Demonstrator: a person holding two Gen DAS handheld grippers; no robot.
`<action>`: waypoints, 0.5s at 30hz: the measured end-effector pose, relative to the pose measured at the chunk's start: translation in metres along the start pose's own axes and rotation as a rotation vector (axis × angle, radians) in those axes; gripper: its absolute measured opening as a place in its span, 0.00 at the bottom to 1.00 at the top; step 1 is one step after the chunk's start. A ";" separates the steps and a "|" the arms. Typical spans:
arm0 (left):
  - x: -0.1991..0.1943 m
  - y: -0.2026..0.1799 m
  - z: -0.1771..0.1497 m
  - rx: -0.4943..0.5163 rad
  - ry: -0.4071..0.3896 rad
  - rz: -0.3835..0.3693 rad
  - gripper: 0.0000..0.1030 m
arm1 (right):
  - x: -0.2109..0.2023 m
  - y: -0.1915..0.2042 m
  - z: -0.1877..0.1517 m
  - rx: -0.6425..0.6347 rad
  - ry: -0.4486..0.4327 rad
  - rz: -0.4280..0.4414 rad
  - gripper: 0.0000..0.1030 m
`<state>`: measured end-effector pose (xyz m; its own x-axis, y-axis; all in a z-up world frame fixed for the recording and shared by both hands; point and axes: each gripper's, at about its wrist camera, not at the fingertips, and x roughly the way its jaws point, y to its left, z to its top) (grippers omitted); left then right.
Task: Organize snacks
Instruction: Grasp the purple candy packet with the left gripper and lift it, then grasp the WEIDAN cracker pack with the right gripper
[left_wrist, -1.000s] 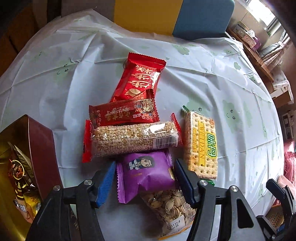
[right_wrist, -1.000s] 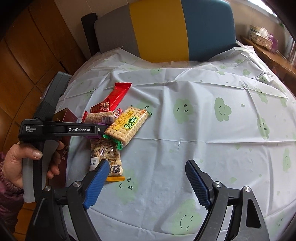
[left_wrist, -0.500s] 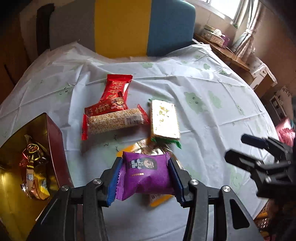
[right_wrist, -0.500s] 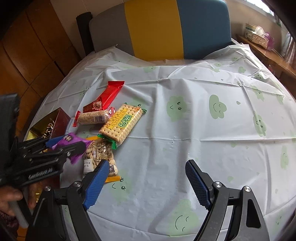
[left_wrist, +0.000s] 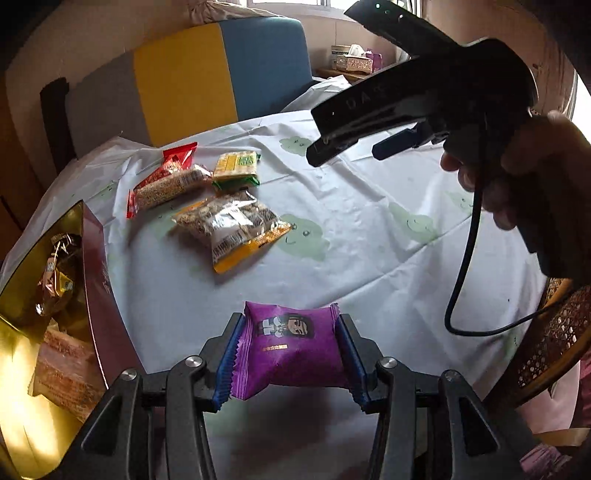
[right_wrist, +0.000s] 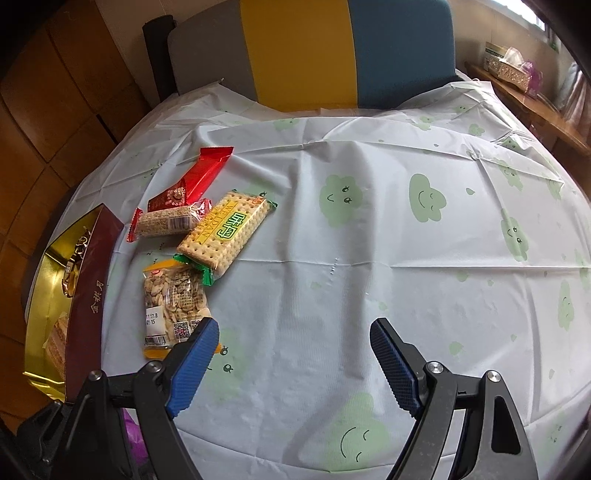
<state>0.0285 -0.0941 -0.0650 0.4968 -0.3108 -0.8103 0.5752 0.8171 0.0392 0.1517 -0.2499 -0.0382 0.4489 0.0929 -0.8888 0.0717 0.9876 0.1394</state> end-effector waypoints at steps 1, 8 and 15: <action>0.005 0.001 -0.005 -0.011 0.015 -0.002 0.49 | 0.003 0.000 -0.001 0.004 0.012 0.011 0.82; 0.005 0.006 -0.023 -0.067 -0.056 -0.027 0.50 | 0.018 -0.001 -0.004 0.030 0.075 0.055 0.82; 0.004 0.006 -0.030 -0.089 -0.114 -0.043 0.50 | 0.025 0.016 0.030 0.075 0.102 0.098 0.82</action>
<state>0.0142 -0.0758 -0.0853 0.5462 -0.3954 -0.7385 0.5398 0.8402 -0.0506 0.1903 -0.2360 -0.0448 0.3644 0.2045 -0.9085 0.1000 0.9614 0.2565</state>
